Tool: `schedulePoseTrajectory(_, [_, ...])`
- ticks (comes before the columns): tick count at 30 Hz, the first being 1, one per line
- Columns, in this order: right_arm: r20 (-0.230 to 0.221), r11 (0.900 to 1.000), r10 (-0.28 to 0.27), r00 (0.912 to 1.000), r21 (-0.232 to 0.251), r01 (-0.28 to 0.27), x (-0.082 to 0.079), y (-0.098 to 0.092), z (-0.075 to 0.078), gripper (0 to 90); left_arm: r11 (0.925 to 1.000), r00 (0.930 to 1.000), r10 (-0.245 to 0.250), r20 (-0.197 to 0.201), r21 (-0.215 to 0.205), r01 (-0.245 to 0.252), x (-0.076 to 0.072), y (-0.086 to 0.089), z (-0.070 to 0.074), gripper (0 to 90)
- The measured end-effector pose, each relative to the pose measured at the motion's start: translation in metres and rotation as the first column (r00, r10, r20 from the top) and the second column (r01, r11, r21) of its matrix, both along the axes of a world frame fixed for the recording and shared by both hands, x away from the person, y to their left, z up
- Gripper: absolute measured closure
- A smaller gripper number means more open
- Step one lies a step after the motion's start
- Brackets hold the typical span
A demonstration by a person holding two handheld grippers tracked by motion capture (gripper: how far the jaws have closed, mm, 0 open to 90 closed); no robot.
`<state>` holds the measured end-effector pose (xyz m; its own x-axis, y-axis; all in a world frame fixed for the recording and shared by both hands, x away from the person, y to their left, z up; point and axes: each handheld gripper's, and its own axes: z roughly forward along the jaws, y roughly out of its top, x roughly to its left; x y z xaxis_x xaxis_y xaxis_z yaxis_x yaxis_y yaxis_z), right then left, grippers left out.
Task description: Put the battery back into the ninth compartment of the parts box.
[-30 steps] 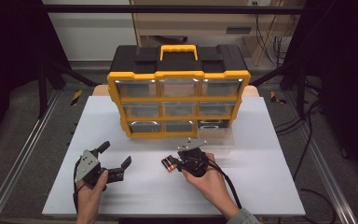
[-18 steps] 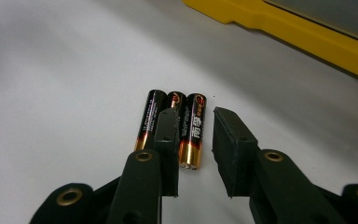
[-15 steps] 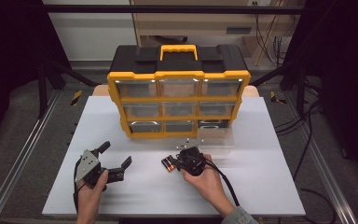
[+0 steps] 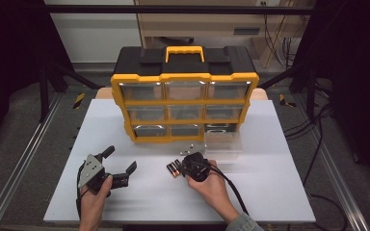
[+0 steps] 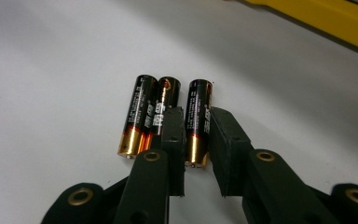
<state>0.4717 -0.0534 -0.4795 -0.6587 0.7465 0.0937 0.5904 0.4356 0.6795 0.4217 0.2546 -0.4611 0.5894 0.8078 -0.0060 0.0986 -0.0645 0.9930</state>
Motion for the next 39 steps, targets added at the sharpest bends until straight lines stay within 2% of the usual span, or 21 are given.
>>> schedulePoseTrajectory(5, [0.004, 1.000, 0.000, 1.0000, -0.010, 0.000, 0.000, 0.003, -0.004, 75.3, 1.0000, 1.0000, -0.002, 0.000, 0.004, 0.002, 0.000, -0.001, 0.000, 0.7])
schedulePoseTrajectory(6, [0.020, 1.000, 0.001, 0.9998, -0.020, 0.000, -0.001, 0.004, -0.004, 76.3, 1.0000, 1.0000, -0.003, 0.000, 0.004, 0.003, 0.000, -0.001, 0.000, 0.7])
schedulePoseTrajectory(10, [0.029, 1.000, 0.004, 0.9996, -0.027, -0.004, -0.003, 0.004, -0.004, 76.7, 1.0000, 1.0000, -0.002, -0.001, 0.003, 0.002, 0.000, -0.001, 0.000, 0.7])
schedulePoseTrajectory(11, [0.045, 1.000, 0.004, 0.9990, -0.026, -0.003, -0.005, 0.003, -0.002, 76.7, 1.0000, 1.0000, -0.002, -0.001, 0.004, 0.002, 0.000, -0.001, 0.000, 0.7])
schedulePoseTrajectory(14, [0.094, 1.000, 0.013, 0.9955, -0.001, -0.013, -0.011, -0.002, 0.008, 76.7, 1.0000, 1.0000, 0.000, -0.003, 0.003, 0.000, 0.000, 0.000, 0.000, 0.7])
schedulePoseTrajectory(15, [0.094, 1.000, 0.013, 0.9955, -0.001, -0.013, -0.011, -0.002, 0.008, 76.7, 1.0000, 1.0000, 0.001, -0.002, 0.005, -0.001, 0.001, 0.000, 0.000, 0.7])
schedulePoseTrajectory(16, [0.116, 0.999, 0.017, 0.9931, 0.036, -0.021, -0.017, -0.007, 0.016, 76.7, 1.0000, 1.0000, 0.002, -0.003, 0.006, -0.002, 0.001, 0.000, -0.001, 0.7])
schedulePoseTrajectory(18, [0.150, 0.998, 0.023, 0.9883, 0.051, -0.031, -0.022, -0.013, 0.026, 76.7, 1.0000, 1.0000, 0.004, -0.004, 0.007, -0.004, 0.001, 0.000, -0.001, 0.7])
schedulePoseTrajectory(19, [0.150, 0.998, 0.023, 0.9883, 0.051, -0.031, -0.022, -0.013, 0.026, 76.7, 1.0000, 1.0000, 0.004, -0.004, 0.007, -0.004, 0.001, 0.000, -0.001, 0.7])
schedulePoseTrajectory(20, [0.176, 0.996, 0.019, 0.9842, 0.081, -0.033, -0.025, -0.021, 0.035, 76.7, 1.0000, 1.0000, 0.003, -0.004, 0.005, -0.003, 0.001, 0.000, -0.001, 0.7])
schedulePoseTrajectory(22, [0.204, 0.995, 0.020, 0.9787, 0.087, -0.038, -0.028, -0.029, 0.045, 76.7, 1.0000, 1.0000, 0.006, -0.005, 0.006, -0.006, 0.001, 0.000, -0.001, 0.7])
schedulePoseTrajectory(25, [0.237, 0.992, -0.010, 0.9716, 0.125, -0.020, -0.027, -0.045, 0.060, 76.7, 1.0000, 1.0000, 0.005, -0.004, 0.005, -0.005, 0.001, 0.000, -0.001, 0.7])
schedulePoseTrajectory(28, [0.265, 0.986, -0.064, 0.9621, 0.167, 0.019, -0.024, -0.062, 0.073, 76.7, 1.0000, 1.0000, 0.004, -0.005, 0.005, -0.004, 0.001, 0.000, -0.001, 0.7])
schedulePoseTrajectory(29, [0.265, 0.986, -0.064, 0.9621, 0.167, 0.019, -0.024, -0.062, 0.073, 76.7, 1.0000, 1.0000, 0.004, -0.005, 0.005, -0.004, 0.001, 0.000, -0.001, 0.7])
schedulePoseTrajectory(30, [0.281, 0.981, -0.099, 0.9545, 0.187, 0.046, -0.021, -0.073, 0.080, 76.7, 1.0000, 1.0000, 0.004, -0.003, 0.007, -0.004, 0.001, 0.000, 0.000, 0.7])
schedulePoseTrajectory(31, [0.289, 0.979, -0.112, 0.9507, 0.195, 0.056, -0.020, -0.078, 0.084, 76.6, 1.0000, 1.0000, 0.004, -0.003, 0.007, -0.004, 0.001, 0.000, 0.000, 0.7])
schedulePoseTrajectory(32, [0.295, 0.977, -0.128, 0.9470, 0.203, 0.069, -0.019, -0.083, 0.086, 76.7, 1.0000, 1.0000, 0.004, -0.003, 0.006, -0.004, 0.001, 0.000, 0.000, 0.7])
schedulePoseTrajectory(33, [0.295, 0.977, -0.128, 0.9470, 0.203, 0.069, -0.019, -0.083, 0.086, 76.7, 1.0000, 1.0000, 0.004, -0.003, 0.006, -0.004, 0.001, 0.000, 0.000, 0.7])
schedulePoseTrajectory(35, [0.305, 0.971, -0.164, 0.9383, 0.217, 0.099, -0.015, -0.097, 0.091, 76.7, 1.0000, 1.0000, 0.005, -0.005, 0.004, -0.005, 0.001, 0.000, 0.000, 0.7])
schedulePoseTrajectory(39, [0.298, 0.965, -0.199, 0.9336, 0.228, 0.132, -0.011, -0.111, 0.091, 76.7, 1.0000, 1.0000, 0.004, -0.004, 0.006, -0.004, 0.001, 0.000, 0.000, 0.7])
